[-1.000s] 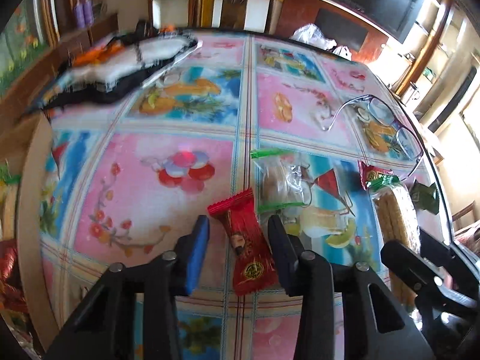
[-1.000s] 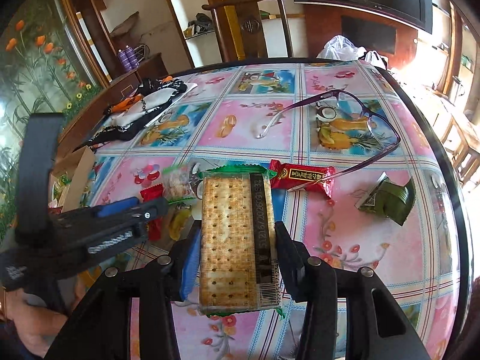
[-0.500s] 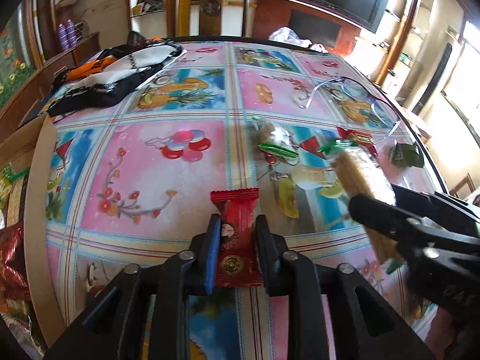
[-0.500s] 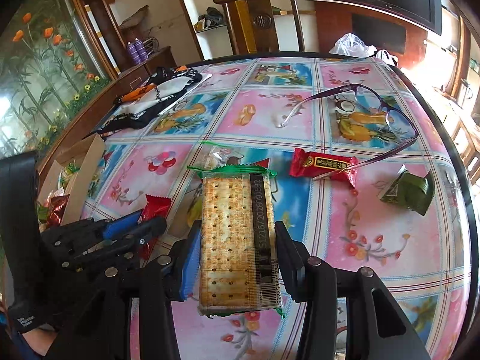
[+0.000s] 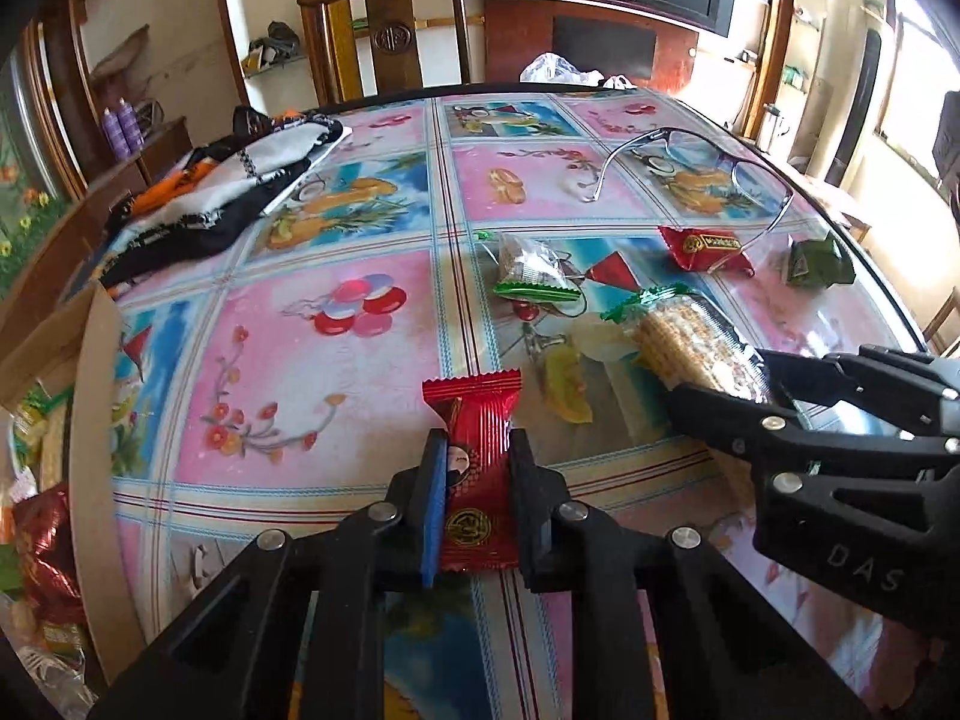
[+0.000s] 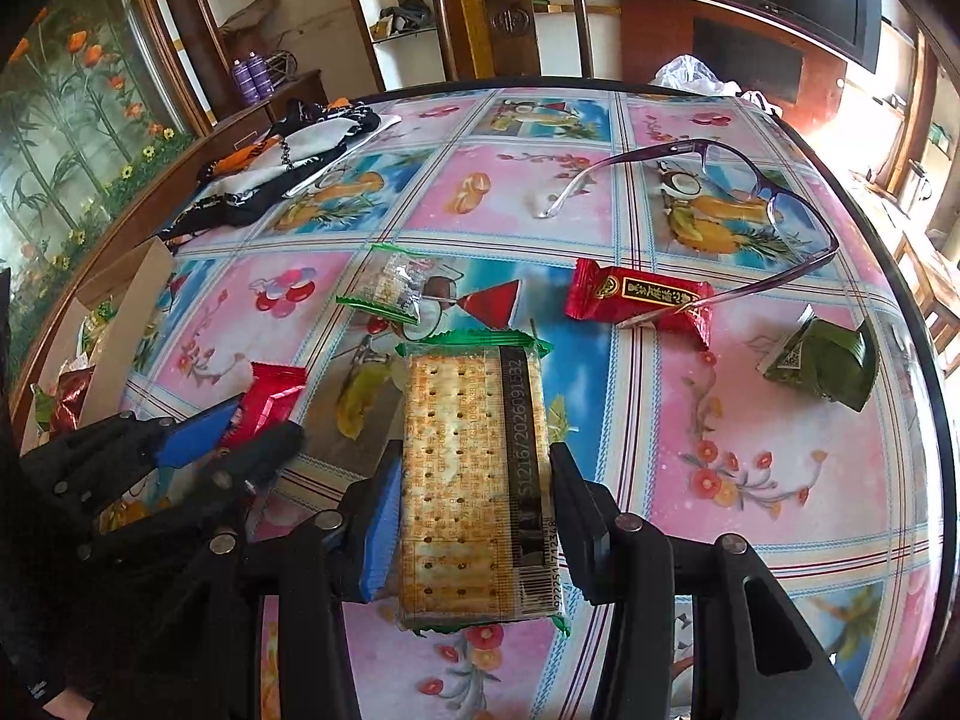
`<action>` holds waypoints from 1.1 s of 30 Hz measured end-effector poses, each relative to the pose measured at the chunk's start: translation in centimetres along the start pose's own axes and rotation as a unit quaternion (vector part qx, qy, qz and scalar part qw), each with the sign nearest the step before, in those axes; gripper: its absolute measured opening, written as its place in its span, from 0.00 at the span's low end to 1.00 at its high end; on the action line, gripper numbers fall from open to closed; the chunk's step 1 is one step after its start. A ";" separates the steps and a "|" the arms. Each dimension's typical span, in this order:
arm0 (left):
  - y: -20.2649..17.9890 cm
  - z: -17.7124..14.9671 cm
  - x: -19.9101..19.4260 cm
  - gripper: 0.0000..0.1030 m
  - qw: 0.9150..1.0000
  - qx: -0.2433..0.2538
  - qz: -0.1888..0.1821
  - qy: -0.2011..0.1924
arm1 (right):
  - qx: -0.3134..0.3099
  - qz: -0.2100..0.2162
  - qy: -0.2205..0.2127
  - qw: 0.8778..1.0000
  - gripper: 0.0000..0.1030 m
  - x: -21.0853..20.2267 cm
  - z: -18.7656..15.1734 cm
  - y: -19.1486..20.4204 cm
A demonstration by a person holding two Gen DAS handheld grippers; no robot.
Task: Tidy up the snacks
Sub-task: 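Lift the red candy pack and cracker pack and carry them toward the cardboard box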
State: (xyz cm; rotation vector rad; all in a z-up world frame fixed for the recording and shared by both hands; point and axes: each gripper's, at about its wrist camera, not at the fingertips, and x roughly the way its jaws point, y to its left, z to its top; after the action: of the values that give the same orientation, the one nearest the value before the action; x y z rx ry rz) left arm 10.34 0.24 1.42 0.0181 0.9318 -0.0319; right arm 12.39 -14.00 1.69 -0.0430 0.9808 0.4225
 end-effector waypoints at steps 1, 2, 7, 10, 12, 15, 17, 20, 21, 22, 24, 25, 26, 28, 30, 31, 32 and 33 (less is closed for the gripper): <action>0.1 0.0 -0.1 0.17 1.000 -0.001 -0.002 0.001 | -0.002 -0.001 -0.001 1.000 0.48 0.0 0.0 0.1; 0.2 0.0 -0.1 0.17 1.000 -0.003 -0.004 0.001 | -0.004 -0.003 -0.002 1.000 0.48 0.0 -0.1 0.2; 0.8 0.3 -1.5 0.17 0.999 -0.019 -0.010 -0.031 | -0.006 -0.005 -0.011 1.000 0.48 -0.3 -0.1 0.4; 1.0 0.4 -2.3 0.17 0.998 -0.027 -0.011 -0.048 | -0.010 -0.010 -0.021 1.000 0.48 -0.7 -0.1 0.6; 1.2 0.5 -2.6 0.17 0.998 -0.032 -0.012 -0.055 | -0.010 -0.007 -0.028 1.000 0.48 -0.9 0.0 0.7; 1.3 0.7 -3.3 0.17 0.997 -0.034 -0.004 -0.069 | -0.016 -0.005 -0.042 0.999 0.48 -1.4 0.0 1.1; 1.4 0.8 -3.8 0.17 0.996 -0.035 0.001 -0.079 | -0.016 -0.003 -0.054 0.998 0.48 -1.9 0.0 1.3; 1.9 0.9 -4.5 0.17 0.995 -0.042 0.008 -0.093 | -0.013 0.009 -0.075 0.997 0.48 -2.7 0.1 1.5; 2.0 0.9 -4.7 0.17 0.994 -0.044 0.011 -0.097 | -0.013 0.013 -0.082 0.996 0.48 -3.0 0.1 1.6; 2.1 1.0 -4.9 0.17 0.994 -0.045 0.015 -0.100 | -0.014 0.015 -0.091 0.996 0.48 -3.3 0.1 1.7; 2.2 1.1 -5.1 0.17 0.993 -0.041 0.026 -0.106 | -0.016 0.014 -0.103 0.994 0.48 -3.8 0.1 2.0; 2.3 1.1 -5.3 0.17 0.993 -0.041 0.031 -0.109 | -0.016 0.015 -0.107 0.994 0.48 -4.0 0.1 2.2; 2.4 1.1 -5.4 0.17 0.992 -0.042 0.032 -0.110 | -0.018 0.018 -0.109 0.994 0.48 -4.1 0.1 2.3; 2.5 1.2 -5.5 0.17 0.992 -0.044 0.029 -0.112 | -0.016 0.020 -0.115 0.993 0.48 -4.3 0.0 2.5; 2.6 1.2 -5.8 0.17 0.992 -0.042 0.035 -0.118 | -0.019 0.025 -0.116 0.993 0.48 -4.4 0.0 2.7; 2.5 1.2 -5.9 0.17 0.991 -0.041 0.039 -0.120 | -0.020 0.025 -0.118 0.993 0.48 -4.4 0.0 2.7; 2.6 1.2 -6.1 0.17 0.991 -0.042 0.042 -0.123 | -0.021 0.025 -0.120 0.992 0.48 -4.5 0.0 2.8; 2.6 1.2 -6.2 0.17 0.990 -0.042 0.044 -0.127 | -0.022 0.027 -0.120 0.992 0.48 -4.5 0.0 2.8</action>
State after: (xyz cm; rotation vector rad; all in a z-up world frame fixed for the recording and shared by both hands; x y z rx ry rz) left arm 7.65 2.96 7.12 -0.0222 0.6768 0.0854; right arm 9.16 -12.86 5.73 -0.0055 0.7372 0.4868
